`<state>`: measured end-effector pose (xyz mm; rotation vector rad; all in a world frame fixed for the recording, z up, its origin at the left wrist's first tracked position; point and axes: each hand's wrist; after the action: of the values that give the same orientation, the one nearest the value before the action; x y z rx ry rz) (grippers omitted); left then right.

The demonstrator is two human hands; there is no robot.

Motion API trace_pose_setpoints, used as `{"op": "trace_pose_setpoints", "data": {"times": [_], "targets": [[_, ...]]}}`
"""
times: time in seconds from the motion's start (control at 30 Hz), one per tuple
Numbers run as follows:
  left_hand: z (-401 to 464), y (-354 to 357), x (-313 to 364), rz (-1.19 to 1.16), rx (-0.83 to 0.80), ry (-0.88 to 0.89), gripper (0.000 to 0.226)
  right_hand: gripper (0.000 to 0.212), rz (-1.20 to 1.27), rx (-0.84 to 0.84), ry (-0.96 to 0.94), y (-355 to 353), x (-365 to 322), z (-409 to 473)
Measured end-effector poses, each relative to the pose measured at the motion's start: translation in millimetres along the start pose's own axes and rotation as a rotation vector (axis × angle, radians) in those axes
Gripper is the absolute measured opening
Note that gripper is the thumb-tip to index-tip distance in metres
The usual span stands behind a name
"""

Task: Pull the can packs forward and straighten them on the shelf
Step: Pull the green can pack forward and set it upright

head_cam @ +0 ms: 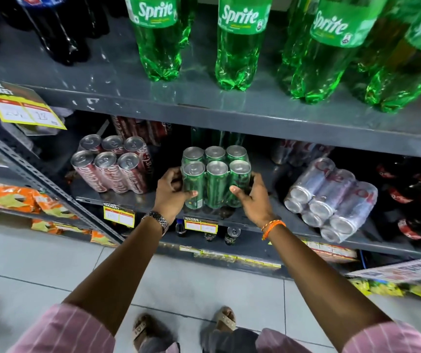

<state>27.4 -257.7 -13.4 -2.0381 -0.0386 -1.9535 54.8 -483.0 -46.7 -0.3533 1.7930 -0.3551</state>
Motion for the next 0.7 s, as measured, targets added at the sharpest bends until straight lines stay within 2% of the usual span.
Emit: {"op": "trace_pose_setpoints", "data": {"times": [0.23, 0.37, 0.47, 0.5, 0.6, 0.7], "targets": [[-15, 2, -13, 0.019, 0.01, 0.016, 0.071, 0.057, 0.065, -0.029, 0.034, 2, 11, -3], [-25, 7, -11, 0.051, 0.071, -0.009, 0.07, 0.058, 0.215, -0.049, 0.086, -4, 4, 3], [-40, 16, -4, -0.03, 0.159, -0.047, 0.065, 0.039, 0.366, -0.054, 0.137, -9, -5, 13], [-46, 20, 0, -0.072, 0.189, -0.073, 0.063, 0.039, 0.396, -0.033, 0.155, -12, -7, 19], [-60, 34, 13, -0.25, 0.249, -0.157, 0.046, 0.048, 0.358, 0.038, 0.18, -21, -18, 33], [-67, 42, 22, -0.399, 0.162, -0.216, 0.053, 0.061, 0.307, -0.034, 0.184, -25, -35, 47]]}}
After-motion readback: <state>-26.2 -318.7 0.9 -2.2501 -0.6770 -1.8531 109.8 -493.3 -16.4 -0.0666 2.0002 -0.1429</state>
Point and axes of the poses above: each hand's wrist, its own z-axis towards the middle knuckle, its own y-axis out of the palm, x = y × z, and after that the axes turned 14 degrees about y, right-handed
